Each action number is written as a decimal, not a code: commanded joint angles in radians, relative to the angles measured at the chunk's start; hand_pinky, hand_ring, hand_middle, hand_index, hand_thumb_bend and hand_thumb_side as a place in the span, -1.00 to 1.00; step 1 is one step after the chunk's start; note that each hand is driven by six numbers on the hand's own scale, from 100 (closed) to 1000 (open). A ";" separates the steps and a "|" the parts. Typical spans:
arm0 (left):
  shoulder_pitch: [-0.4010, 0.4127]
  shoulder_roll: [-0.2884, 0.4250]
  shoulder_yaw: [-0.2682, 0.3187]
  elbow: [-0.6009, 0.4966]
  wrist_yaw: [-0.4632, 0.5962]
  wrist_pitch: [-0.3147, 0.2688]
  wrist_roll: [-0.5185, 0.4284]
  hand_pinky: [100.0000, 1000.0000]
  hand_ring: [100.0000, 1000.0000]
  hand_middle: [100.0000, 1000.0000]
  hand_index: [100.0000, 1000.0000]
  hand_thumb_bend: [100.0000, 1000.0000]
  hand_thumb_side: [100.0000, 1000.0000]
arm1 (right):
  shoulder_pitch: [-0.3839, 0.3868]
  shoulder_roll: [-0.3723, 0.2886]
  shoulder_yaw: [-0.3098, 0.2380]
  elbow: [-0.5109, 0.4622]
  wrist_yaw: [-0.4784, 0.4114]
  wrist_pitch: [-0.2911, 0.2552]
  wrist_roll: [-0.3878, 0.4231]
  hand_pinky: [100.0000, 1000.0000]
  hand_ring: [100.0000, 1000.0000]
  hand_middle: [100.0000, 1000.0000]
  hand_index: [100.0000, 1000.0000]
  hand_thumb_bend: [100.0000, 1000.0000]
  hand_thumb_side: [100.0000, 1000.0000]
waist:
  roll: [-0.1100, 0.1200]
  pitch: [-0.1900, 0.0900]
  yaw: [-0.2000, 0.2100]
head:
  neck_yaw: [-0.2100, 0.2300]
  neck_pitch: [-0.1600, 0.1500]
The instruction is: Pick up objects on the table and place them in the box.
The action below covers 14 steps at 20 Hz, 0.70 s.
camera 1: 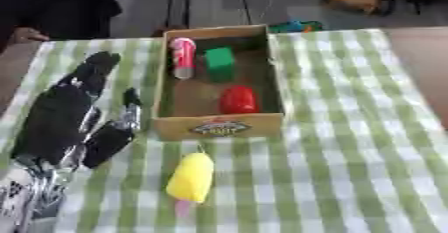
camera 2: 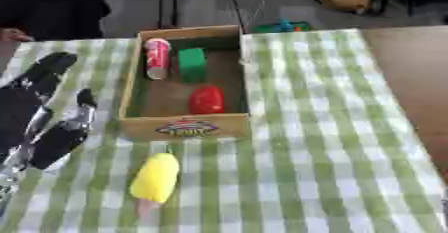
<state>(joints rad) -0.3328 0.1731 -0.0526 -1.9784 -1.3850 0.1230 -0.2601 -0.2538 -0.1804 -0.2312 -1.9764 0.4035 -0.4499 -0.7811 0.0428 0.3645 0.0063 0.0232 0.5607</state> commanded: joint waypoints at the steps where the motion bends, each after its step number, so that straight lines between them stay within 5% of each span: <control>1: -0.002 -0.001 0.000 -0.009 -0.031 -0.006 -0.035 -0.58 0.55 0.90 1.00 -1.00 1.00 | -0.002 -0.007 -0.007 -0.024 0.002 -0.019 -0.023 -0.28 -0.26 -0.51 -0.21 -1.00 0.46 | -0.003 -0.017 -0.001 | -0.002 -0.010; 6: -0.001 0.000 0.011 -0.020 -0.052 0.018 -0.076 -0.46 0.59 0.93 1.00 -1.00 1.00 | -0.001 -0.006 -0.008 -0.024 0.003 -0.017 -0.023 -0.28 -0.26 -0.51 -0.21 -1.00 0.46 | -0.005 -0.018 -0.001 | -0.004 -0.013; 7: -0.001 0.000 0.011 -0.021 -0.056 0.023 -0.080 0.03 0.80 0.97 1.00 -1.00 1.00 | -0.001 -0.005 -0.008 -0.024 0.003 -0.017 -0.022 -0.28 -0.26 -0.51 -0.21 -1.00 0.46 | -0.005 -0.018 -0.001 | -0.004 -0.013; 10: 0.006 -0.004 0.018 -0.021 -0.080 0.073 -0.106 0.45 0.96 0.99 1.00 -1.00 1.00 | -0.002 -0.005 -0.007 -0.024 0.003 -0.018 -0.022 -0.28 -0.26 -0.51 -0.21 -1.00 0.46 | -0.007 -0.018 -0.003 | -0.004 -0.016; 12: 0.012 -0.006 0.016 -0.021 -0.083 0.091 -0.096 0.42 0.90 1.00 1.00 -1.00 1.00 | -0.004 -0.004 -0.007 -0.024 0.003 -0.018 -0.022 -0.28 -0.26 -0.51 -0.21 -1.00 0.46 | -0.007 -0.016 -0.005 | -0.005 -0.018; 14: 0.020 -0.008 0.018 -0.022 -0.081 0.086 -0.061 0.10 0.82 1.00 1.00 -1.00 0.92 | -0.004 -0.004 -0.008 -0.024 0.004 -0.018 -0.022 -0.28 -0.26 -0.51 -0.21 -1.00 0.46 | -0.006 -0.015 -0.006 | -0.007 -0.018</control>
<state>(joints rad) -0.3089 0.1645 -0.0442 -1.9795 -1.4606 0.2043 -0.3351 -0.2537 -0.1795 -0.2336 -1.9764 0.4035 -0.4479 -0.7831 0.0390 0.3649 0.0005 0.0194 0.5523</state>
